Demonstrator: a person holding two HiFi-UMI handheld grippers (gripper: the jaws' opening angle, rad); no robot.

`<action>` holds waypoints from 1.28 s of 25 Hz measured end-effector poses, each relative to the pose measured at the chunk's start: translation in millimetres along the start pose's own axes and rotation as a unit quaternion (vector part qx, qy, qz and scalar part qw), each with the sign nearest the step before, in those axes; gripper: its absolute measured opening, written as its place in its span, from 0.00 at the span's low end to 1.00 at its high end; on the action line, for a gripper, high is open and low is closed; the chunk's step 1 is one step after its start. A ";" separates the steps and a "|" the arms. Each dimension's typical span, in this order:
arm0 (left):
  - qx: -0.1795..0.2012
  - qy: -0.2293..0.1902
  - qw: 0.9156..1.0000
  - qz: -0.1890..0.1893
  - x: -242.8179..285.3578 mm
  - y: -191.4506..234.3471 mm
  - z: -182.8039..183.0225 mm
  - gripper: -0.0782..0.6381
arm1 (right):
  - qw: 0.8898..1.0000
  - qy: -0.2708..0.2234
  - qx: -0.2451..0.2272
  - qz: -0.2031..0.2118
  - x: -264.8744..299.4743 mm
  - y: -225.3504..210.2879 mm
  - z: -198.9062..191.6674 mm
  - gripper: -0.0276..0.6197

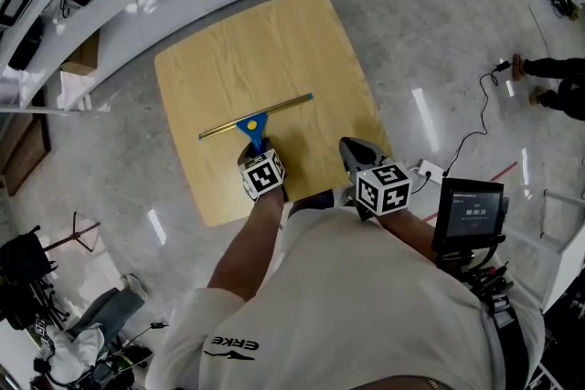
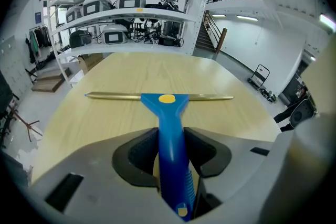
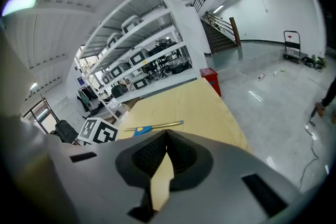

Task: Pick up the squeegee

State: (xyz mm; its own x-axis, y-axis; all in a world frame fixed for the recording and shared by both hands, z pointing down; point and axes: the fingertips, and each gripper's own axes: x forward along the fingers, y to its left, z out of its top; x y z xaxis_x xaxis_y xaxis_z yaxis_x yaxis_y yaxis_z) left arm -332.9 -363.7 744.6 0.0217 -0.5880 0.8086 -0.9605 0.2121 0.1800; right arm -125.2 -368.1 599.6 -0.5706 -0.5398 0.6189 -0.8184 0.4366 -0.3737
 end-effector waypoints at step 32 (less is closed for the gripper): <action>0.023 -0.146 0.988 -0.051 -78.1 -19.2 12.8 0.30 | 0.999 -0.020 -0.029 0.030 -29.8 7.9 -15.9 0.05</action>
State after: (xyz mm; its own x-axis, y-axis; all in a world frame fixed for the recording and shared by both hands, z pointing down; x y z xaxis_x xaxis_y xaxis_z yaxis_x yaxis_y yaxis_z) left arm -319.7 -331.9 670.8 0.0453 -0.8063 0.5898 -0.9691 0.1078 0.2219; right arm -113.5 -337.1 589.2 -0.6222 -0.5384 0.5683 -0.7775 0.5094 -0.3687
